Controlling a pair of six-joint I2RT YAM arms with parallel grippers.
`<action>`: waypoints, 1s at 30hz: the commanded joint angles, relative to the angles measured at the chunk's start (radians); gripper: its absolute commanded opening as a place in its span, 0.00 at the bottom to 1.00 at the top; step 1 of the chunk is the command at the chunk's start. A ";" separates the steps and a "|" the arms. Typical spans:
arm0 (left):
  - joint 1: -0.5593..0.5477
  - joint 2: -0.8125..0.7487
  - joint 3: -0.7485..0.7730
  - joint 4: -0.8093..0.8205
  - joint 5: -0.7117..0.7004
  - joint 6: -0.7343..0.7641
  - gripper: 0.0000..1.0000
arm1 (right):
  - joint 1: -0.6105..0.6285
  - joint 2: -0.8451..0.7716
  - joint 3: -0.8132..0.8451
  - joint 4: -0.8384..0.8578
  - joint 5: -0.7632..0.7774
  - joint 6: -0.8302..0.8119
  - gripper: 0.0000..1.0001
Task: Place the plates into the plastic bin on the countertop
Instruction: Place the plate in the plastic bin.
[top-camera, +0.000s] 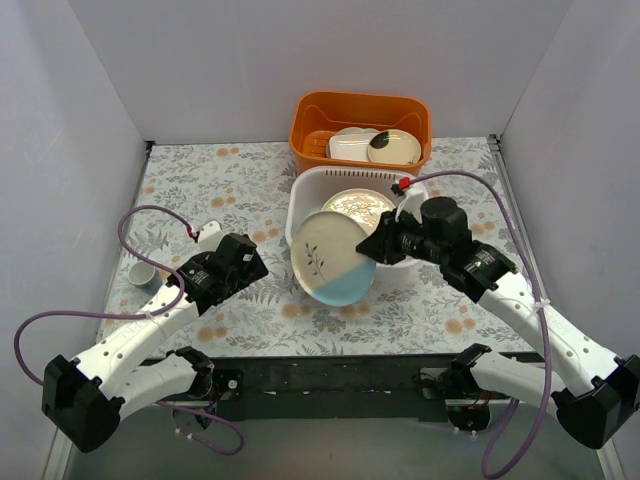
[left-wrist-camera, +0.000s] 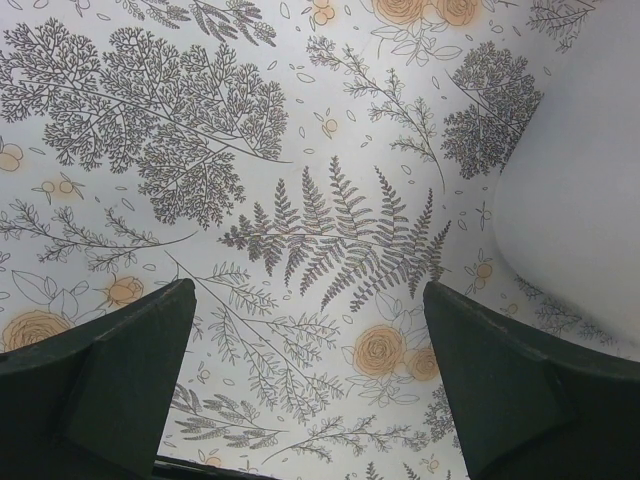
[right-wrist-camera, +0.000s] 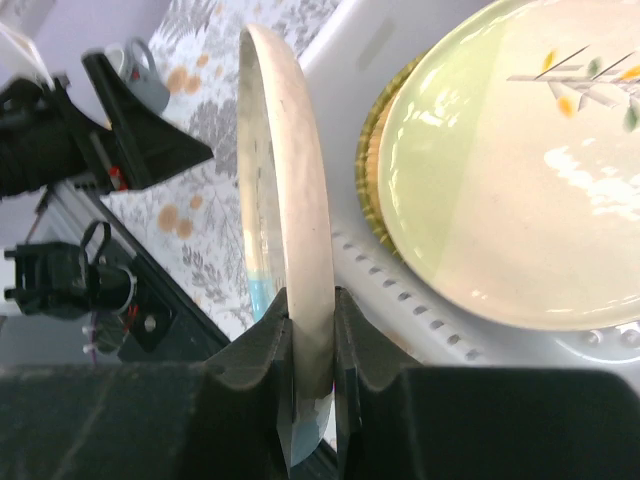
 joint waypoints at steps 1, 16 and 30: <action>0.007 -0.001 -0.009 0.003 -0.027 0.017 0.98 | -0.120 0.019 0.144 0.123 -0.120 -0.028 0.01; 0.007 0.013 -0.029 0.060 0.016 0.062 0.98 | -0.545 0.293 0.152 0.391 -0.454 0.105 0.01; 0.007 0.041 -0.052 0.147 0.093 0.119 0.98 | -0.568 0.415 0.012 0.364 -0.493 0.049 0.13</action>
